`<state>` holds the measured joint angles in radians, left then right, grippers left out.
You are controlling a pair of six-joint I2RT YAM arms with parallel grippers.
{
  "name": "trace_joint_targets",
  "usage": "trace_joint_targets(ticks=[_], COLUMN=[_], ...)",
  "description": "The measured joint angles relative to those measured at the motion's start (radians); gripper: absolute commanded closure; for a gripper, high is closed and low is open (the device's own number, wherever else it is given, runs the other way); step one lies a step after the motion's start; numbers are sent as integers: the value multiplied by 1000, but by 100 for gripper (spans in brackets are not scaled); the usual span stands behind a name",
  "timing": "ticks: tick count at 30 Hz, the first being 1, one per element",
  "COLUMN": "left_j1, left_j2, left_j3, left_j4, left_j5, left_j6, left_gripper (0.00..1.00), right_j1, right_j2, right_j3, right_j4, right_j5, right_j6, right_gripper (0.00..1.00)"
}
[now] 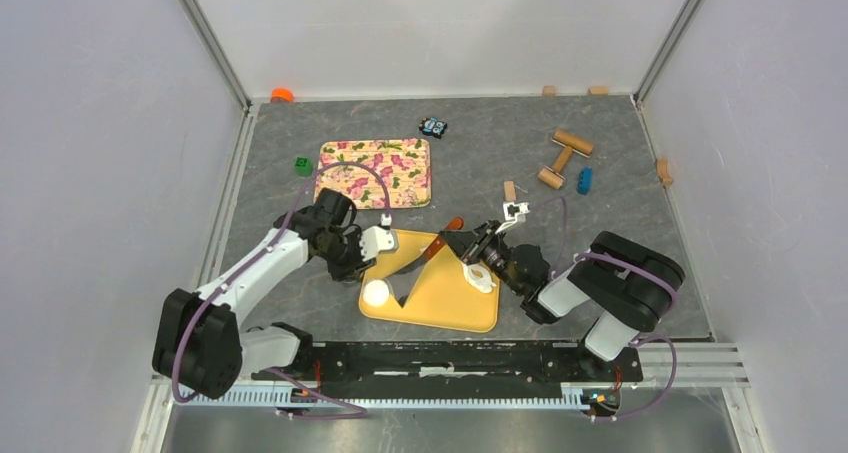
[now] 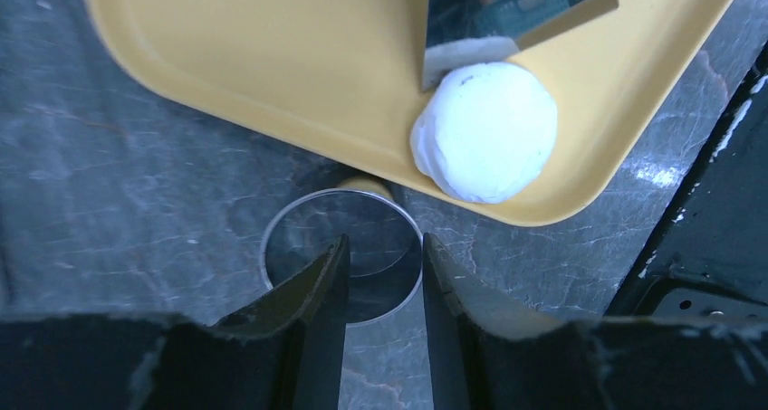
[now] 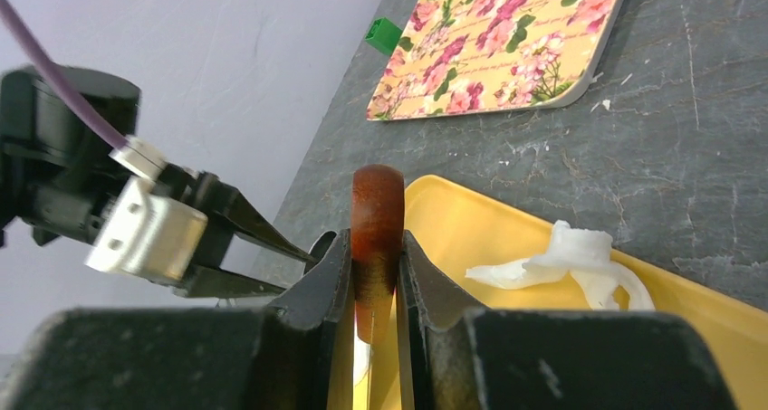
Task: Roll out the dumpling wrappers from the dough
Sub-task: Scoop the dumpling wrapper at the center of the board.
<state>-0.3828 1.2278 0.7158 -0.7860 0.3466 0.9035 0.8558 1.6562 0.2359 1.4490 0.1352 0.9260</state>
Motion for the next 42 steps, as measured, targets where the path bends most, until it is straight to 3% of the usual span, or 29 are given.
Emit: trace_joint_targets(ticks=[5, 14, 20, 28, 35, 42], left_j1=[0, 1, 1, -5, -26, -67], left_j2=[-15, -21, -1, 26, 53, 83], left_j3=[90, 39, -55, -113, -98, -77], left_j4=[-78, -261, -173, 32, 68, 70], left_j5=[43, 61, 56, 47, 45, 2], left_j6=[-3, 64, 66, 56, 55, 55], left_gripper=[72, 69, 67, 67, 67, 68], right_j1=[-4, -16, -20, -11, 33, 39], right_j2=[0, 80, 126, 93, 22, 118], right_j3=[54, 152, 140, -4, -132, -95], right_j4=[-46, -58, -2, 23, 26, 32], right_j5=[-7, -38, -48, -9, 128, 222], right_j6=[-43, -62, -10, 122, 203, 245], right_gripper=[100, 100, 100, 100, 100, 100])
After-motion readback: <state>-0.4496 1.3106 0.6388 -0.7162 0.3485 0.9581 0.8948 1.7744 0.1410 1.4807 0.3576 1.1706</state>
